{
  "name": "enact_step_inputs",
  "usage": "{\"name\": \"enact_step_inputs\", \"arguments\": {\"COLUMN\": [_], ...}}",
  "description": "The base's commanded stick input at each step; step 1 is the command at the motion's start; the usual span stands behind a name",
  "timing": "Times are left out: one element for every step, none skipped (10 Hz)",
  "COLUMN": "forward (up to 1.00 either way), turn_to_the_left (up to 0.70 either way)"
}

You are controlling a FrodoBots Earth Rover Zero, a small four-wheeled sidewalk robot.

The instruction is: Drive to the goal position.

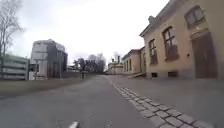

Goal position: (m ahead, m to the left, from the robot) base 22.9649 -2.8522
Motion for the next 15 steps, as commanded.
{"name": "enact_step_inputs", "arguments": {"forward": [0.7, 0.7, 0.7, 0.7, 0.7, 0.7, 0.7, 0.7, 0.7, 0.7, 0.7, 0.7, 0.7, 0.7, 0.7], "turn_to_the_left": [0.15, 0.02, 0.0, 0.0, -0.01, -0.15, -0.3, -0.12, 0.0, 0.0, 0.0, 0.0, 0.0, 0.0, 0.0]}}
